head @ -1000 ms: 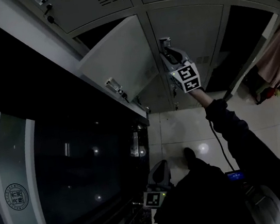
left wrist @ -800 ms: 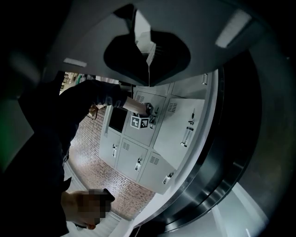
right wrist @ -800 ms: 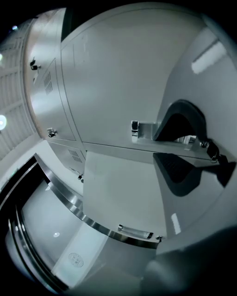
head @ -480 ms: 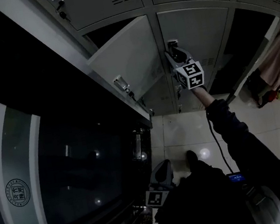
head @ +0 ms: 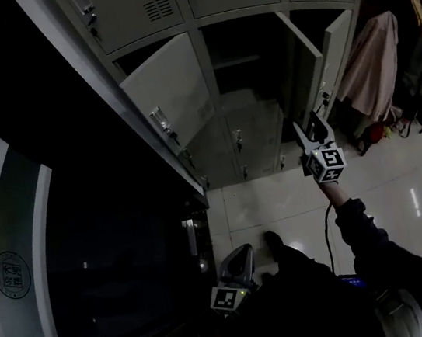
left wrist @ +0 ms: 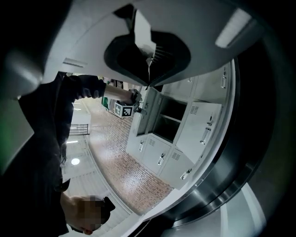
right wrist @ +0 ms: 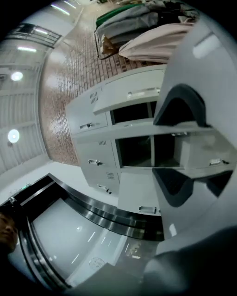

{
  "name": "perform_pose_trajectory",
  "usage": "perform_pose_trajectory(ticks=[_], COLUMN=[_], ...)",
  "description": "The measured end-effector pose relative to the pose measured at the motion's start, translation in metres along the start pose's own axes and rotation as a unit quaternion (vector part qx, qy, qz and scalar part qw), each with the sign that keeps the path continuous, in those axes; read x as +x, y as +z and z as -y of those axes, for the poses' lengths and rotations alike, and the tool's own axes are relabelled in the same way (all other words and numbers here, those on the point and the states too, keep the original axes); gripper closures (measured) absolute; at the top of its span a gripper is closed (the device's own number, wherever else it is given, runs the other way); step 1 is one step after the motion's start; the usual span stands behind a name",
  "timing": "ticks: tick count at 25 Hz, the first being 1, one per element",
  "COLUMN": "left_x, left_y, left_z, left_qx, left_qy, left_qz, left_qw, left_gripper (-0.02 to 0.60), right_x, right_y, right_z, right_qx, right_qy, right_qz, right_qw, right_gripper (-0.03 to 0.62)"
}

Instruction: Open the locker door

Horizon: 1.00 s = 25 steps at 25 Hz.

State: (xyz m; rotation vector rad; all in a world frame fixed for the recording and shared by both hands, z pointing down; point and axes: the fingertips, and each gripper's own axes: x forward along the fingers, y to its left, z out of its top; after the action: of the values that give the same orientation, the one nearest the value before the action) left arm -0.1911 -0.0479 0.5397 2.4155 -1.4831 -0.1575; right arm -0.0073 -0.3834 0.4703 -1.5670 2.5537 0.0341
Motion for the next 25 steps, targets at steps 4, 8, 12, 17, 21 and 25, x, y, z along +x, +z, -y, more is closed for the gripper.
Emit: perform_pose_trajectory(ticks=[4,8,12,17,21,25], left_x=[-0.017,-0.025,-0.025,-0.019,-0.017,-0.028], left_y=[-0.027,-0.046,-0.063,-0.071,-0.083,-0.096], left_z=[0.044,0.086,0.124,0.165,0.207,0.260], left_qx=[-0.003,-0.009,-0.025,-0.006,-0.001,0.002], left_qy=[-0.063,-0.108,-0.130,-0.146,-0.134,-0.115], left_qz=[-0.024,-0.048,-0.066,-0.062,-0.054,-0.032], left_qw=[0.9977,0.9930,0.9890,0.9872,0.9895,0.9929], left_gripper=[0.575,0.575,0.575,0.575,0.575,0.575], right_x=[-0.038,-0.126,-0.242,-0.371,-0.436,-0.475], right_y=[-0.014,-0.029,-0.059,-0.077,-0.067,-0.033], right_z=[0.025,-0.021,-0.091,-0.151,-0.142,-0.118], right_qx=[-0.041,-0.022,0.032,0.079,0.109,0.066], right_qy=[0.027,0.063,0.116,0.153,0.142,0.162], right_qz=[-0.062,-0.095,-0.132,-0.190,-0.180,-0.148], right_qw=[0.997,0.993,0.984,0.967,0.967,0.973], right_gripper=[0.591,0.574,0.556,0.538,0.592,0.592])
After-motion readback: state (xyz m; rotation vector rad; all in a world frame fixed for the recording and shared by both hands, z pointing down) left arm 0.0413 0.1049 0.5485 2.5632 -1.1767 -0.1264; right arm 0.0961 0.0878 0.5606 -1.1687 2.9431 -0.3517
